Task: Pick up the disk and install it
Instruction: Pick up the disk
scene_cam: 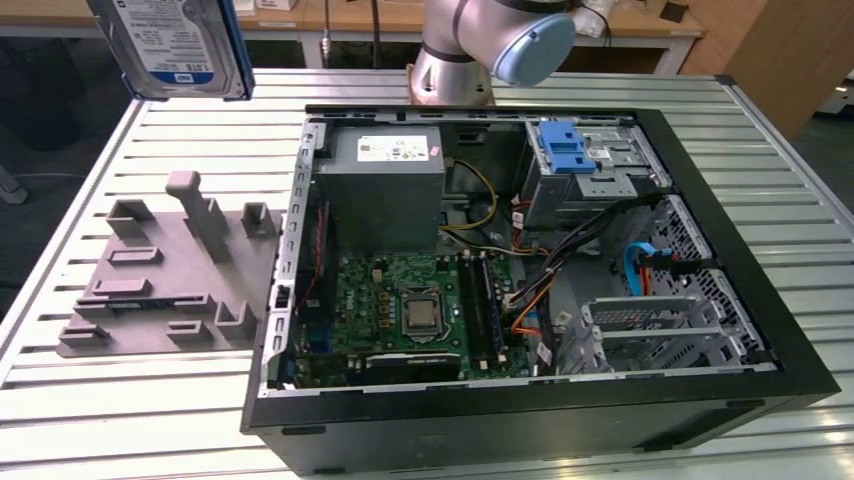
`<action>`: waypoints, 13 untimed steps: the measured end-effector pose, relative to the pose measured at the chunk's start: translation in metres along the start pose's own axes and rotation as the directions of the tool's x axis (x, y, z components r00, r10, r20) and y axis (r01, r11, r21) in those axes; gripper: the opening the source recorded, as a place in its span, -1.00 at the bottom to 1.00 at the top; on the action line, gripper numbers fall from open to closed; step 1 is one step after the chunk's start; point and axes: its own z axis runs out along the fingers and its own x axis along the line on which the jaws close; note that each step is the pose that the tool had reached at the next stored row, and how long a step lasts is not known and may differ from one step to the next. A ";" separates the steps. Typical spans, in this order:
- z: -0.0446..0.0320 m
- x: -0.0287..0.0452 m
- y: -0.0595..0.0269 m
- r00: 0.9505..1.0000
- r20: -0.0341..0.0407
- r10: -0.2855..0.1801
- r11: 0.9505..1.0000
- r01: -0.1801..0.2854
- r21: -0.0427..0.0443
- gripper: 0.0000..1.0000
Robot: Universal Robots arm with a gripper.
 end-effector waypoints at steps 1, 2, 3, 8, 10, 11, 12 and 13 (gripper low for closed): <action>0.0000 0.0017 -0.0002 1.000 0.000 0.000 1.000 0.000 0.000 -0.27; 0.0000 0.0033 -0.0004 1.000 0.000 0.000 1.000 0.000 0.000 -0.27; 0.0000 0.0045 -0.0006 1.000 0.000 0.000 1.000 0.000 0.000 -0.27; -0.0001 0.0049 -0.0069 1.000 0.000 0.000 1.000 0.000 0.000 -0.27; -0.0001 0.0050 -0.0126 1.000 0.000 0.000 1.000 0.000 0.000 -0.27; -0.0001 0.0051 -0.0148 1.000 0.000 0.000 1.000 0.000 0.000 -0.27; -0.0001 0.0053 -0.0163 1.000 0.000 0.000 1.000 0.000 0.000 -0.27; -0.0001 0.0054 -0.0169 1.000 0.000 0.000 1.000 0.000 0.000 -0.27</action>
